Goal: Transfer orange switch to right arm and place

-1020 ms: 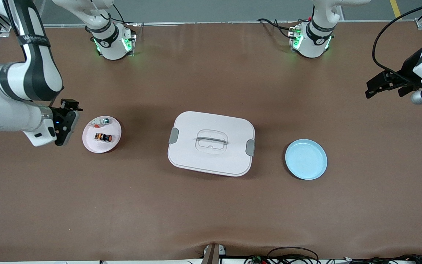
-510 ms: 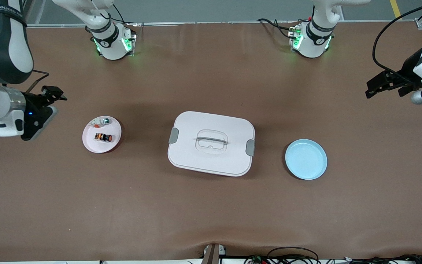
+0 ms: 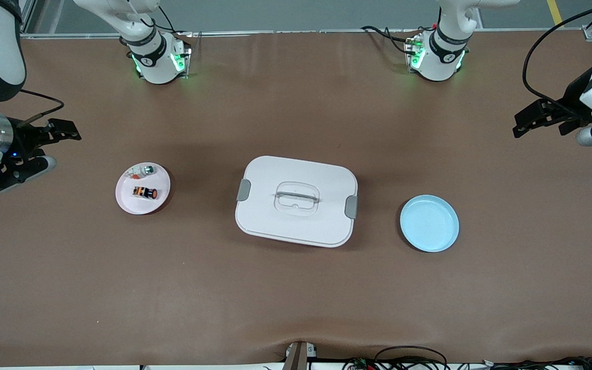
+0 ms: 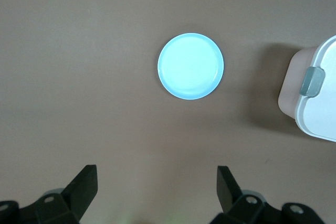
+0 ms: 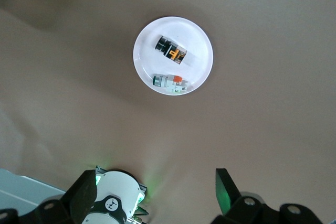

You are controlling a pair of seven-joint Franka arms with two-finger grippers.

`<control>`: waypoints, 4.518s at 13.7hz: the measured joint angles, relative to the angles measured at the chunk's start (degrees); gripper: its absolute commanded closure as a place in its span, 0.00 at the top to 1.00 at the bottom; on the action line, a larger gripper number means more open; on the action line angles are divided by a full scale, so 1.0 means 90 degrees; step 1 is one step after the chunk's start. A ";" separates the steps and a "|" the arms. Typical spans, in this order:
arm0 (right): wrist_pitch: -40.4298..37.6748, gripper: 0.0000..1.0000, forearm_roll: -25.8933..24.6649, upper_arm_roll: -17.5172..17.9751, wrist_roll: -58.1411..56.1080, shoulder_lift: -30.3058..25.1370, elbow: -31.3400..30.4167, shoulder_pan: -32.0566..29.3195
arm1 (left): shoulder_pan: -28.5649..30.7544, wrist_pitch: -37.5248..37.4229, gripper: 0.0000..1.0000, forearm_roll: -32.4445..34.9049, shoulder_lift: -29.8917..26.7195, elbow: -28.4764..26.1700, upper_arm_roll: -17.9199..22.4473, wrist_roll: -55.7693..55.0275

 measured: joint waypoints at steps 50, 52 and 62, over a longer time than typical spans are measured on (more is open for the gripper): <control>0.0217 1.00 0.0355 -0.0411 0.2714 -0.0766 0.0994 0.0172 | 0.0002 0.0715 1.00 0.0007 -0.0969 -0.1365 0.0000 0.0031; 0.0232 1.00 0.0356 -0.0411 0.2715 -0.0766 0.0978 0.0193 | 0.0002 0.0715 1.00 0.0007 -0.0969 -0.1364 0.0000 0.0031; 0.0337 1.00 0.0356 -0.0415 0.2725 -0.0880 0.0808 0.0208 | 0.0002 0.0715 1.00 0.0007 -0.0968 -0.1362 0.0000 0.0032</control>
